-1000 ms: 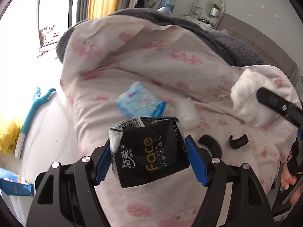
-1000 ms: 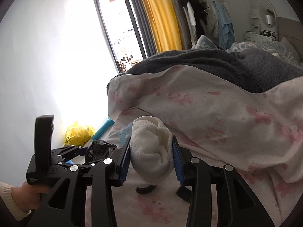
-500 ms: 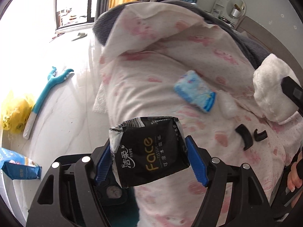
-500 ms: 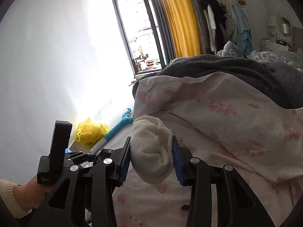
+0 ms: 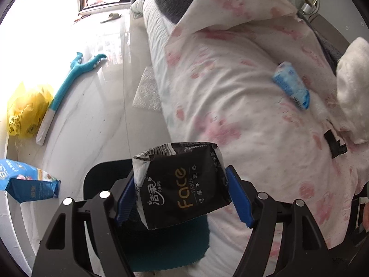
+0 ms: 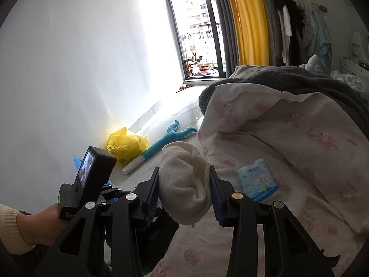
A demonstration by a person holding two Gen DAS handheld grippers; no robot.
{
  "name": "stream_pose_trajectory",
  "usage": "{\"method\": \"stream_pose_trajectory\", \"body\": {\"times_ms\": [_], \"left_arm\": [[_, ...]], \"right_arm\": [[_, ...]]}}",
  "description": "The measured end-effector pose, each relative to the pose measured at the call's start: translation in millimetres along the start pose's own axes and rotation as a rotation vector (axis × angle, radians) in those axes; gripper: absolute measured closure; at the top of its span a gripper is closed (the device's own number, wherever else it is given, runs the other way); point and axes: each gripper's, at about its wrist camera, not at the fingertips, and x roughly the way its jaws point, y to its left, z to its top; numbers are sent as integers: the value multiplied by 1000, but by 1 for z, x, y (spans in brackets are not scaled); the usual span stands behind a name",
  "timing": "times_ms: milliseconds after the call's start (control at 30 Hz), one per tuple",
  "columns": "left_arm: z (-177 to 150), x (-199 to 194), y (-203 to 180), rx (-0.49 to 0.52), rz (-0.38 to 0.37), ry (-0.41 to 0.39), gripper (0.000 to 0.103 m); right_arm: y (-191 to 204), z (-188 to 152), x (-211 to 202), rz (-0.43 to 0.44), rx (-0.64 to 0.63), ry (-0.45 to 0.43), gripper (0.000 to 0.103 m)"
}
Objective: Collect trash
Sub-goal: 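Lift both held items and carry them over the teal bin, then open the left tool over the bin, then open the right tool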
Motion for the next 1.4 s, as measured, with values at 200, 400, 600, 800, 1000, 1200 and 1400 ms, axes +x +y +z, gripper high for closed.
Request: {"method": "stream_pose_trajectory", "body": {"times_ms": [200,400,600,800,1000,1200,1400], "left_arm": [[-9,7,25,-14,27,50,28],[-20,10,50,-45,25,102,28],[-30,14,72,-62,0,161,25],[-38,11,89,-70,-16,192,16],[-39,-5,109,-83,-6,145,15],[-33,-33,120,-72,23,43,14],[-28,-54,132,-92,11,-36,14]], "right_arm": [[28,2,22,34,-29,34,62],[49,0,42,53,-56,67,62],[64,0,65,61,-70,102,62],[76,0,86,70,-81,132,62],[87,-6,112,71,-81,189,62],[93,-26,142,71,-61,287,62],[90,-50,175,83,-10,397,62]]}}
